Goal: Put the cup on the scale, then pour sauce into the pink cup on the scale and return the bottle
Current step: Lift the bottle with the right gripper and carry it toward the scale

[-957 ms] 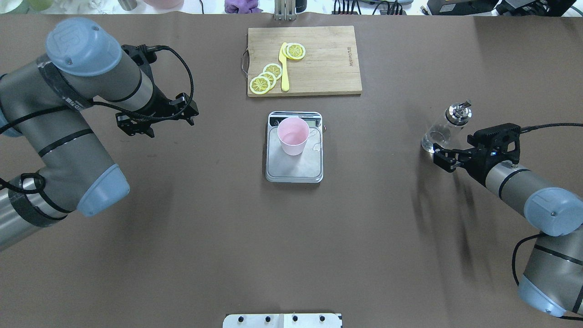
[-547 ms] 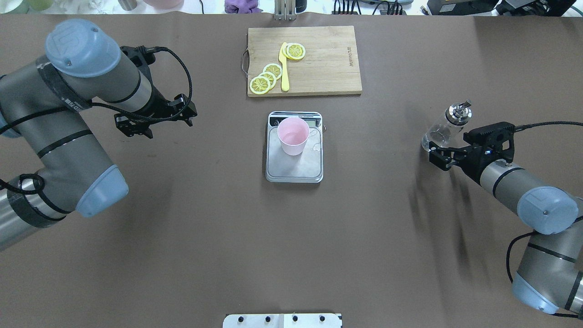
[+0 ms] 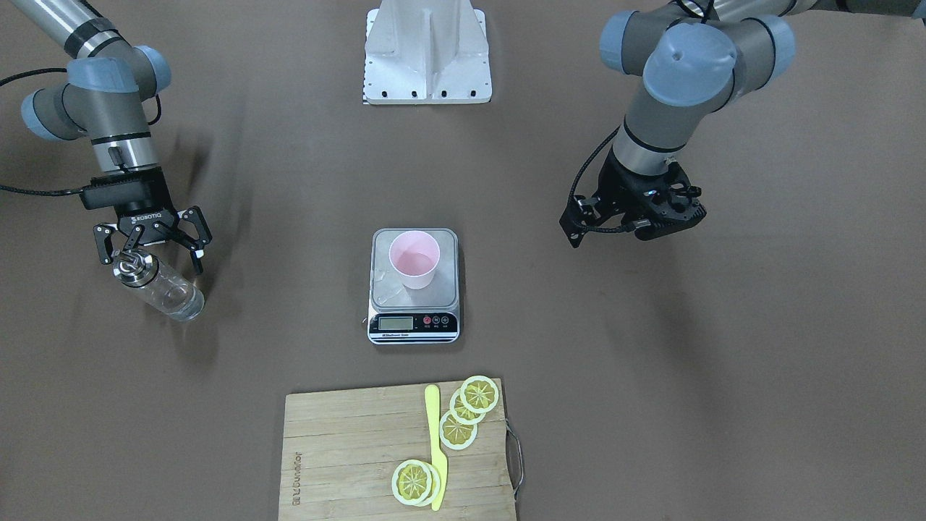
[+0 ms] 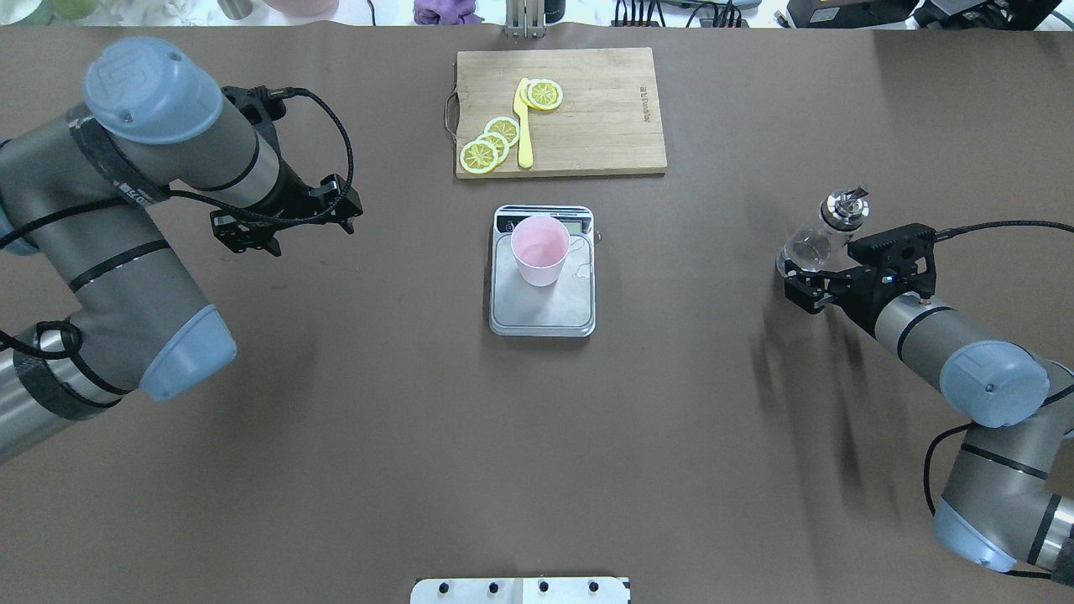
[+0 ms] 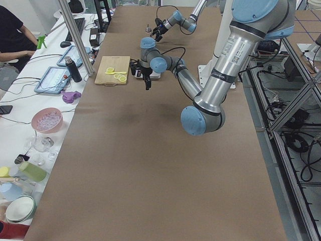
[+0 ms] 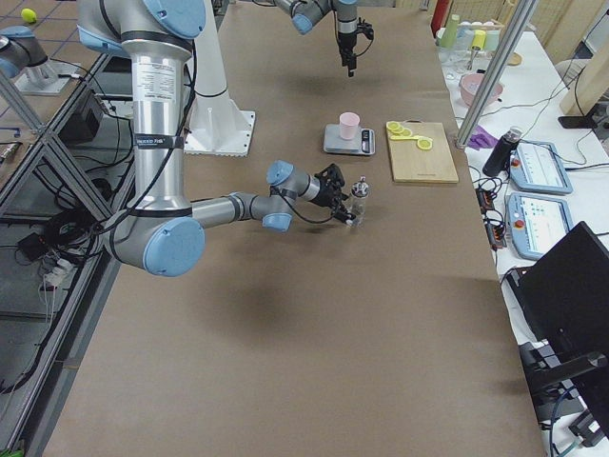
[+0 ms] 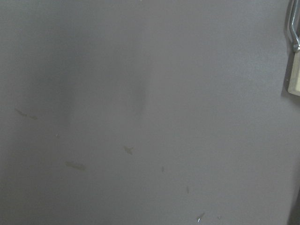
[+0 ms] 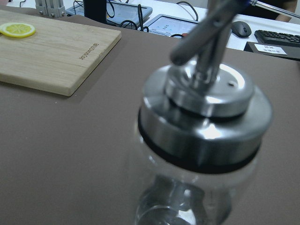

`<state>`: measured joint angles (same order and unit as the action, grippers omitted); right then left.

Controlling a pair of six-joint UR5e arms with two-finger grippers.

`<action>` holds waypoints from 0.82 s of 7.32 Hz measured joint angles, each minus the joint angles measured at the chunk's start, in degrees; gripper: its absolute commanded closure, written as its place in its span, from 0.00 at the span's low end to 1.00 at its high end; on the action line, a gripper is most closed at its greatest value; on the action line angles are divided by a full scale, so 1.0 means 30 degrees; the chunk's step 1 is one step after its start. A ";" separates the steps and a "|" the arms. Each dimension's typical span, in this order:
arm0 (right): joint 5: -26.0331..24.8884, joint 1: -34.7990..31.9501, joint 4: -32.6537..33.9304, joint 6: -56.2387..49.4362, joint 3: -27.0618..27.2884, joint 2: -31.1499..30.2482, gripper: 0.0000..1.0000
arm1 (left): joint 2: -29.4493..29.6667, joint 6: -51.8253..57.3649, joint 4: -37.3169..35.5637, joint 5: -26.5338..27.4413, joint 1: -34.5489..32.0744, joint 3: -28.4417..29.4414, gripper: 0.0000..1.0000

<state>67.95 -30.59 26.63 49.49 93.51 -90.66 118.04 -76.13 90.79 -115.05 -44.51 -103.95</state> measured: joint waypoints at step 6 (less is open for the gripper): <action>-0.0009 -0.0436 -0.0001 -0.0388 -0.0263 0.0418 0.03 | -0.0029 -0.0012 0.0000 0.0115 0.0022 0.0003 0.02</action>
<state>67.92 -31.90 26.63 48.33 92.72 -89.40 117.95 -76.17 90.79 -114.70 -44.44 -103.94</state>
